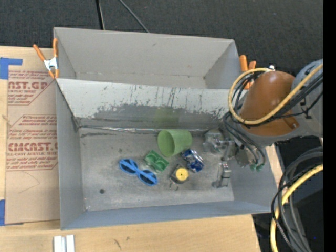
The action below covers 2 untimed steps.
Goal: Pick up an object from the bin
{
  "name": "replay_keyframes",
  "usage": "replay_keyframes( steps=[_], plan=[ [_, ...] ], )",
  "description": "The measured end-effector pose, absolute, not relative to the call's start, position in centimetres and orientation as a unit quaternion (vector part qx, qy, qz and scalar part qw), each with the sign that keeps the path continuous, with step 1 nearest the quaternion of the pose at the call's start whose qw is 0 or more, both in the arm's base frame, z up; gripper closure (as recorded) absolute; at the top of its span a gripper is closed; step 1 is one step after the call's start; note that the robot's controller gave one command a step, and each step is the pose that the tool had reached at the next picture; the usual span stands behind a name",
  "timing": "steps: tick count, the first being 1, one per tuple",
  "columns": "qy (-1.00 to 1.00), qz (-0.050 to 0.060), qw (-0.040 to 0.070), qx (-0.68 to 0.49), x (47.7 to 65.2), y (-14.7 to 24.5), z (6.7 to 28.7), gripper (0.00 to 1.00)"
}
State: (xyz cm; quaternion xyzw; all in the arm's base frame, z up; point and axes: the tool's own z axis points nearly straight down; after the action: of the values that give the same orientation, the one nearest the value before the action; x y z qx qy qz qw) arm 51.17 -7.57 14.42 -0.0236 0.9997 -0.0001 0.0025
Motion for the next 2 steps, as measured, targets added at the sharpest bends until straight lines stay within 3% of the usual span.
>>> replay_keyframes(
  steps=[1,2],
  plan=[
    [0.995,0.0,-0.005,-0.096,54.64,-2.91,6.94,0.0],
    [0.996,-0.001,0.001,-0.094,54.93,-2.95,7.22,1.0]
  ],
)
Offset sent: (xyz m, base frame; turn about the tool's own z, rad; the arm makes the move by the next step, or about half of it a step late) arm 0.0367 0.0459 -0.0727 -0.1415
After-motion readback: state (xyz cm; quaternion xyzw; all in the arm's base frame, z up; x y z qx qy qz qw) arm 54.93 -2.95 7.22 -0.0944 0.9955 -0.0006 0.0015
